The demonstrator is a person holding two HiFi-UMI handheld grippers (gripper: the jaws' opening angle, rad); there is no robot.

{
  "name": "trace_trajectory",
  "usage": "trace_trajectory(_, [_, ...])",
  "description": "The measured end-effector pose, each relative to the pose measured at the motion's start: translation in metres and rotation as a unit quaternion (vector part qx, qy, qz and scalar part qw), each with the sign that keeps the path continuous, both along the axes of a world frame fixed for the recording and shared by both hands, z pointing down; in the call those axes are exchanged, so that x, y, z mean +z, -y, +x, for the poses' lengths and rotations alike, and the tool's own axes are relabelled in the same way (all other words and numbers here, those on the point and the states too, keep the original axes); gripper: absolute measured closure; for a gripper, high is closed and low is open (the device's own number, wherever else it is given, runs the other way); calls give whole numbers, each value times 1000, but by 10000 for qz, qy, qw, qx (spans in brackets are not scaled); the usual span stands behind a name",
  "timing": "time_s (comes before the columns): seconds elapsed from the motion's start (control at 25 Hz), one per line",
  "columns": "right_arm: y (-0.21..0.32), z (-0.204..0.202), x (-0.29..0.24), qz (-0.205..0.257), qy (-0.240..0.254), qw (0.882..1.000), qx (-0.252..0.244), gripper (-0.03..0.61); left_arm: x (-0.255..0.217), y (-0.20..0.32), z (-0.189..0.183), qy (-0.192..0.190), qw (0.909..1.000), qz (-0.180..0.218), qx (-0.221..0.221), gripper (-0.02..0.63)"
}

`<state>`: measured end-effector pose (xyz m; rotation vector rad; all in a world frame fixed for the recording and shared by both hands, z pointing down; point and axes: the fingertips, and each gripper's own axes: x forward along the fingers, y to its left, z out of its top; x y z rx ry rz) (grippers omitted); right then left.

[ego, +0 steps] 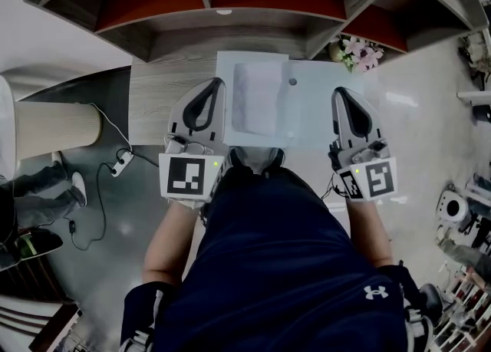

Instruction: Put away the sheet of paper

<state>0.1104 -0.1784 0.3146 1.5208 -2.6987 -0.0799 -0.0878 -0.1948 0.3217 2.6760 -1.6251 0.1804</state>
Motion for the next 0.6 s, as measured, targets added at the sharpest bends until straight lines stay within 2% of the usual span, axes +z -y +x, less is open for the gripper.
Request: trace_trajectory(0.6, [-1, -1, 7, -86, -7, 10000, 9, 563, 4, -1, -3, 13, 10000, -40, -1, 598])
